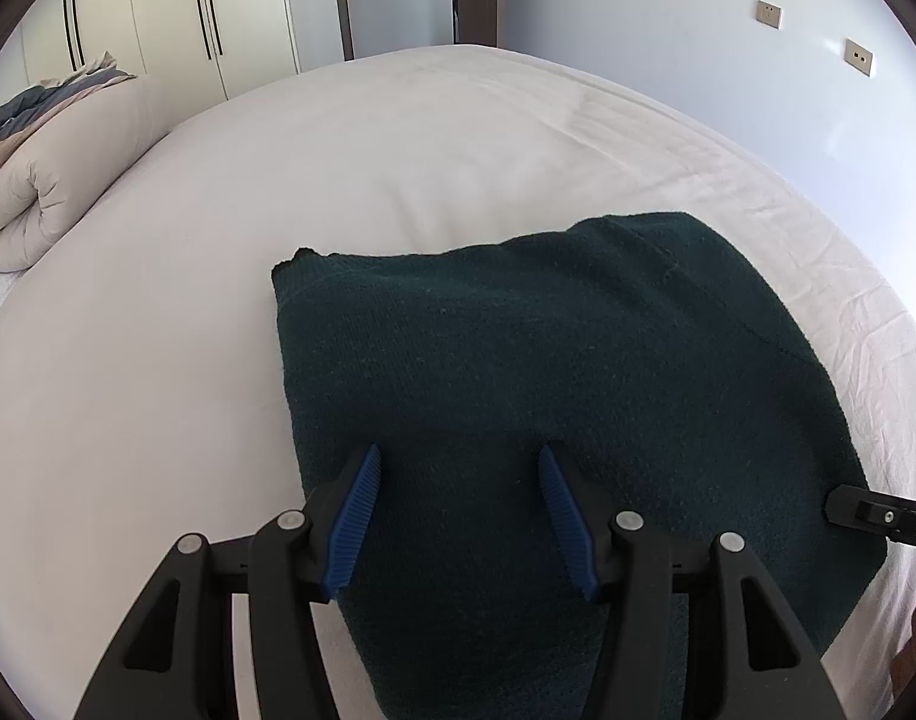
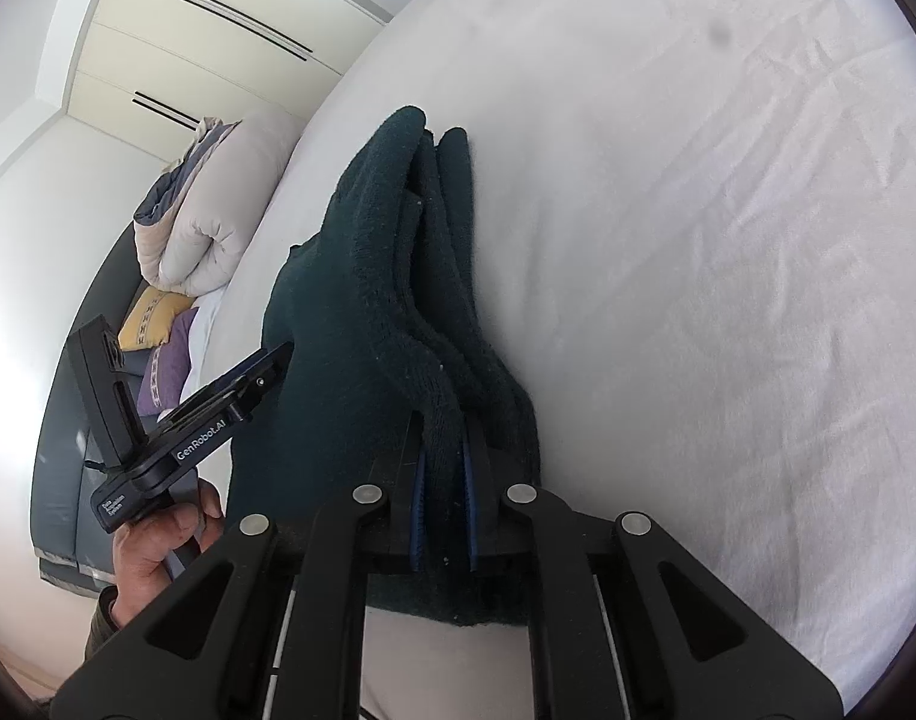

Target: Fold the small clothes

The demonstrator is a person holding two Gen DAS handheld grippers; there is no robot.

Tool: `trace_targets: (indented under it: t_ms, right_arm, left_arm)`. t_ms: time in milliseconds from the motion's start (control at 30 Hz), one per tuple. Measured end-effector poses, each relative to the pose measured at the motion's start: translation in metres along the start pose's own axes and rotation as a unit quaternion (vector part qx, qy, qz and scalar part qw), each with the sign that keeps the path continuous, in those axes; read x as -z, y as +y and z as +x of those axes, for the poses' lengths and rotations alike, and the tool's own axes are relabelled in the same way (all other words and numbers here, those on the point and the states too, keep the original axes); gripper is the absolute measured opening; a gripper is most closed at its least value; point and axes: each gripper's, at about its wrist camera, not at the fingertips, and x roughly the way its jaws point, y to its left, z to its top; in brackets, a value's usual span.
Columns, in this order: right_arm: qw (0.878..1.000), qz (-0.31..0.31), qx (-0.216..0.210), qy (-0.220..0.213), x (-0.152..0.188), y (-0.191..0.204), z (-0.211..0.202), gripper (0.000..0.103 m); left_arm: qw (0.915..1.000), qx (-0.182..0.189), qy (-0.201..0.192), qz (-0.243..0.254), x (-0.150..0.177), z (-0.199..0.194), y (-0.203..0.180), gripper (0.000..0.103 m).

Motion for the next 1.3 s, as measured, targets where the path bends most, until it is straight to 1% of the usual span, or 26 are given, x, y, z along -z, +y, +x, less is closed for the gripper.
trace_targets:
  t_ms: [100,167,233,300,367,433,467,533,567,600,633,667,700,733,767,800,867,933,1000,1033,1067,1100,1133,1167,1233,1300]
  right_arm:
    - [0.999,-0.025,0.018,-0.013,0.009,0.02,-0.02,0.011]
    - [0.999,-0.038,0.02,-0.018,0.017,0.029,-0.03,0.011]
    - [0.998,-0.054,0.036,-0.018,0.023,0.033,-0.035,0.011]
    - [0.997,-0.05,0.05,-0.007,0.028,0.025,-0.03,0.011]
    - [0.999,-0.029,0.028,0.001,0.031,0.009,-0.024,0.01]
    - [1.0,-0.023,0.016,-0.002,0.034,0.005,-0.025,0.01]
    - [0.999,-0.027,0.02,-0.001,0.034,0.009,-0.027,0.011]
    - [0.999,-0.038,0.027,-0.004,0.033,0.017,-0.034,0.012]
    - [0.999,-0.043,0.028,-0.01,0.031,0.02,-0.039,0.014]
    - [0.998,-0.05,0.029,-0.022,0.028,0.024,-0.046,0.022]
    - [0.997,-0.063,0.029,-0.036,0.023,0.029,-0.054,0.03]
    - [0.996,-0.07,0.033,-0.045,0.018,0.032,-0.059,0.062]
    - [0.996,-0.071,0.035,-0.052,0.014,0.035,-0.063,0.085]
    - [0.995,-0.071,0.038,-0.064,0.006,0.037,-0.065,0.086]
    - [0.994,-0.076,0.037,-0.066,-0.001,0.04,-0.064,0.086]
    - [0.994,-0.081,0.036,-0.062,-0.008,0.042,-0.061,0.086]
    - [0.996,-0.072,0.041,-0.039,-0.025,0.042,-0.045,0.086]
    - [0.998,-0.055,0.032,-0.002,-0.042,0.04,-0.022,0.084]
    - [0.998,-0.044,0.036,0.02,-0.055,0.037,-0.001,0.082]
    - [0.998,-0.037,0.039,0.036,-0.059,0.035,0.011,0.078]
    - [0.998,-0.034,0.042,0.044,-0.063,0.034,0.02,0.069]
    - [0.997,-0.037,0.049,0.052,-0.065,0.034,0.029,0.06]
    - [0.995,-0.049,0.057,0.059,-0.067,0.037,0.037,0.054]
    - [0.994,-0.063,0.064,0.066,-0.067,0.042,0.044,0.041]
    - [0.992,-0.073,0.082,0.069,-0.067,0.046,0.051,0.036]
    - [0.991,-0.08,0.091,0.065,-0.067,0.051,0.051,0.027]
  left_arm:
    - [0.9999,-0.009,-0.005,0.002,0.003,-0.006,-0.002,0.057]
    - [0.9999,-0.01,-0.008,0.002,0.008,-0.017,-0.005,0.057]
    - [0.9999,-0.006,-0.014,0.0,0.017,-0.026,-0.006,0.057]
    - [0.9998,-0.01,-0.018,0.003,0.032,-0.032,-0.01,0.057]
    - [0.9994,-0.021,-0.027,0.012,0.046,-0.036,-0.014,0.057]
    - [0.999,-0.027,-0.031,0.019,0.053,-0.037,-0.018,0.057]
    - [0.9991,-0.024,-0.031,0.017,0.055,-0.038,-0.017,0.057]
    - [0.9993,0.004,-0.036,-0.008,0.054,-0.05,-0.008,0.056]
    - [0.998,0.017,-0.055,-0.024,0.054,-0.062,-0.001,0.059]
    - [0.9968,0.014,-0.072,-0.032,0.055,-0.071,0.005,0.073]
    - [0.9953,0.006,-0.086,-0.044,0.056,-0.078,0.013,0.083]
    - [0.9932,0.007,-0.097,-0.064,0.055,-0.082,0.024,0.1]
    - [0.9916,0.016,-0.099,-0.082,0.055,-0.082,0.033,0.102]
    - [0.9907,0.029,-0.088,-0.099,0.053,-0.077,0.043,0.102]
    - [0.9898,0.045,-0.068,-0.116,0.051,-0.069,0.051,0.102]
    - [0.9866,0.074,-0.044,-0.139,0.05,-0.058,0.058,0.098]
    - [0.9794,0.113,-0.004,-0.167,0.047,-0.037,0.067,0.092]
    - [0.9738,0.139,0.025,-0.178,0.047,-0.019,0.068,0.09]
    - [0.9666,0.165,0.051,-0.19,0.046,-0.002,0.067,0.09]
    - [0.9634,0.174,0.057,-0.196,0.045,0.003,0.067,0.09]
    - [0.962,0.178,0.058,-0.199,0.043,0.005,0.064,0.089]
    - [0.962,0.18,0.058,-0.197,0.04,0.006,0.062,0.078]
    - [0.961,0.189,0.06,-0.193,0.038,0.008,0.058,0.07]
    - [0.9619,0.184,0.066,-0.191,0.035,0.009,0.055,0.069]
    - [0.9663,0.172,0.068,-0.178,0.03,0.008,0.05,0.062]
    - [0.9687,0.167,0.066,-0.171,0.029,0.001,0.049,0.05]
